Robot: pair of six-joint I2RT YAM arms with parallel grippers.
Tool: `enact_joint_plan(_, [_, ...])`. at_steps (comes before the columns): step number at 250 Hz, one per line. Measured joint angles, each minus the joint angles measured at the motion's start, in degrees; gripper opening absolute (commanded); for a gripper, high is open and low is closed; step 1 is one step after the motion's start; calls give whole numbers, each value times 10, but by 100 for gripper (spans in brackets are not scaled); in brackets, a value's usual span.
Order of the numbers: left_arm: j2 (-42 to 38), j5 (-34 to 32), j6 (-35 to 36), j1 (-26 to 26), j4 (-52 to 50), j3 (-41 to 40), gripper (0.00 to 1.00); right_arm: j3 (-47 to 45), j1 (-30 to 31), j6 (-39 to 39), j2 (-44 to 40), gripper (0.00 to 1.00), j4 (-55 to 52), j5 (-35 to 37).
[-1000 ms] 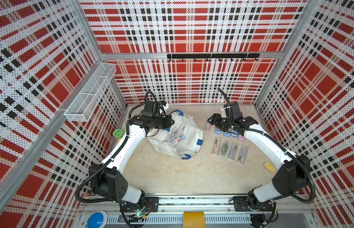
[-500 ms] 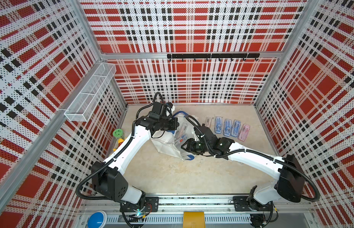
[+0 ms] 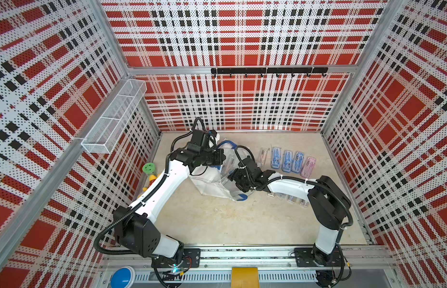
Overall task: Take out the compass set from the canvas bag
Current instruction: Pick up the compass set from the canvas bag.
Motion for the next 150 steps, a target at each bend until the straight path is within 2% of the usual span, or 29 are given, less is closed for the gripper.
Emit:
enact_joint_plan(72, [-2,5,-5,-16,0,-4,0,25,-6,55,67,76,49,21])
enact_joint_plan(114, [-2,8,-5,-27,0,-7,0,33,-6,77,94,70,70,23])
enact_joint_plan(150, [-2,8,-5,-42,0,-7,0,33,-5,93,113,59,109,20])
